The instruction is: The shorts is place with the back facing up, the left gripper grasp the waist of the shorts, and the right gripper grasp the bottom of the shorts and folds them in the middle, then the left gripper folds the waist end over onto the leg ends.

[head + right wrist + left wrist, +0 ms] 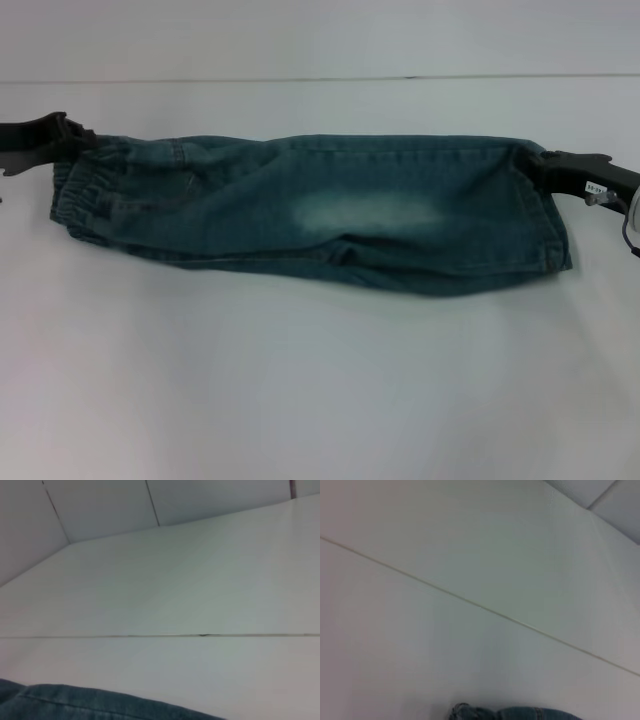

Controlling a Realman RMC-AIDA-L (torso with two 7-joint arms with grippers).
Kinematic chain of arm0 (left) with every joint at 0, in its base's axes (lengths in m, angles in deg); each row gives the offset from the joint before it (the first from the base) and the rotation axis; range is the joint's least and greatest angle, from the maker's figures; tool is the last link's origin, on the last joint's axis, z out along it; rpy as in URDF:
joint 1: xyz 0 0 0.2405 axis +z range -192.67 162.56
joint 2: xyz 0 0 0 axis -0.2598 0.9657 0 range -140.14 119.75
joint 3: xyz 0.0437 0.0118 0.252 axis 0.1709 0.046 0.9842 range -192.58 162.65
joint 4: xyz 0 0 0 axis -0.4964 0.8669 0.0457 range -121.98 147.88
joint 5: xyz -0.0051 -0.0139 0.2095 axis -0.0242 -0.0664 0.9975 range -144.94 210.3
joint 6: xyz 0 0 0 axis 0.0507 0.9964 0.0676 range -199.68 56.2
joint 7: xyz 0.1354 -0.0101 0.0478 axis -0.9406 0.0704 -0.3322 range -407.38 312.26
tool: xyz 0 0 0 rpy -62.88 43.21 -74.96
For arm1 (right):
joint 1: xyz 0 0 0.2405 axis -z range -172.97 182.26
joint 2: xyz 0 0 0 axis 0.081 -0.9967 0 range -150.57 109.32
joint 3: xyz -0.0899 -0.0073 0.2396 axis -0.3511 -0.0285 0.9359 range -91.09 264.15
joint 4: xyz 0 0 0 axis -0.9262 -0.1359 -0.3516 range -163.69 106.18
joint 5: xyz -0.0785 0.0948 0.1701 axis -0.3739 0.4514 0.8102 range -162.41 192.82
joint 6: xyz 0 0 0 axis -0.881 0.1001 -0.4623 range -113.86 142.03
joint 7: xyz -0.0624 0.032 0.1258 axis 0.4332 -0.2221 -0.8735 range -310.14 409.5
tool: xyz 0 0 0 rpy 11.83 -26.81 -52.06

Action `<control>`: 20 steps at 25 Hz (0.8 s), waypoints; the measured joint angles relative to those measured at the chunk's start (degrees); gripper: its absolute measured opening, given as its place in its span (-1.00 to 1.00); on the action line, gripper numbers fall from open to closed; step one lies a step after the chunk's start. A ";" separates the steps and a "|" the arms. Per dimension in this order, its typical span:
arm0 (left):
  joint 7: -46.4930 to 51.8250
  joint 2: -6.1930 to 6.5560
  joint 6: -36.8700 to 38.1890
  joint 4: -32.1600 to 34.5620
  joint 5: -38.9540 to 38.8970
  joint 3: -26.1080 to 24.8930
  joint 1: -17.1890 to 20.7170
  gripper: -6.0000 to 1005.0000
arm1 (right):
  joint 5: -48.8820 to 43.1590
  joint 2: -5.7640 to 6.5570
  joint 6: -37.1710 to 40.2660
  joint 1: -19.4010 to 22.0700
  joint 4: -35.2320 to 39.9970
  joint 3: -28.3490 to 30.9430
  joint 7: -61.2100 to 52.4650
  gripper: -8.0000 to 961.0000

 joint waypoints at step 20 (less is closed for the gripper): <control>-14.46 -1.57 -0.20 3.86 -10.63 -0.33 6.60 0.42 | 4.14 2.18 17.06 5.16 3.86 0.01 -4.72 0.29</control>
